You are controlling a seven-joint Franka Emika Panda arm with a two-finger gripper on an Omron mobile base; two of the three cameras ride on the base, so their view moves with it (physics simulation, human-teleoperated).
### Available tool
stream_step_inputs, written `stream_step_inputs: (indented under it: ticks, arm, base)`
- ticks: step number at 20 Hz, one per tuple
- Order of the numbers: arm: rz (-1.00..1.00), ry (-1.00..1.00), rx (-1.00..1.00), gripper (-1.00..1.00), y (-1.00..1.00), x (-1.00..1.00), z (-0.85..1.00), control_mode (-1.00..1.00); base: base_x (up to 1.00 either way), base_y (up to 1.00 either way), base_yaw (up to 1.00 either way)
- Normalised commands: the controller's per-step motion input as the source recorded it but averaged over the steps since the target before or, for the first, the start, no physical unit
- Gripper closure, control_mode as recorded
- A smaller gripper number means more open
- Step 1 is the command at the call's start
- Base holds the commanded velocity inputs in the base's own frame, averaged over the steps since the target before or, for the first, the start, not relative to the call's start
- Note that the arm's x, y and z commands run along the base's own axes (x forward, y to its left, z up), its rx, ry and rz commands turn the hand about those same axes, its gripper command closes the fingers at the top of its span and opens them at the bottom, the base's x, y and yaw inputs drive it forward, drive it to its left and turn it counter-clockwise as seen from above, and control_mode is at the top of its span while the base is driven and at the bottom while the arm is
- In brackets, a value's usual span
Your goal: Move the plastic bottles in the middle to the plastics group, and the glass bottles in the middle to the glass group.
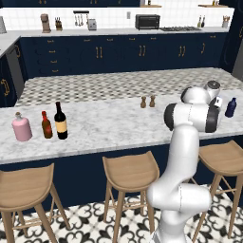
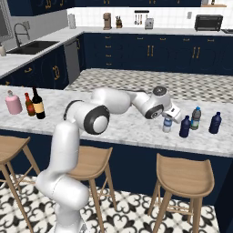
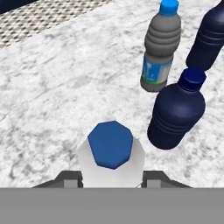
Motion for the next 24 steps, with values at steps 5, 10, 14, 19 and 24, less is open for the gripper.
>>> stream_step_inputs:
  ticks: [5, 10, 14, 19, 24]
  arm:
    - [0.00, 0.04, 0.00, 1.00, 0.00, 0.00, -0.36, -1.00]
    - [0.00, 0.01, 0.00, 1.00, 0.00, 0.00, -0.18, -1.00]
    - [0.00, 0.00, 0.00, 1.00, 0.00, 0.00, -0.02, -1.00]
    - [0.00, 0.00, 0.00, 1.00, 0.00, 0.20, 0.00, -1.00]
    - [0.00, 0.00, 0.00, 1.00, 0.00, 0.31, 0.00, -1.00]
  base:
    - [0.00, 0.00, 0.00]
    - [0.00, 0.00, 0.00]
    - [0.00, 0.00, 0.00]
    - [0.00, 0.00, 0.00]
    - [0.00, 0.00, 0.00]
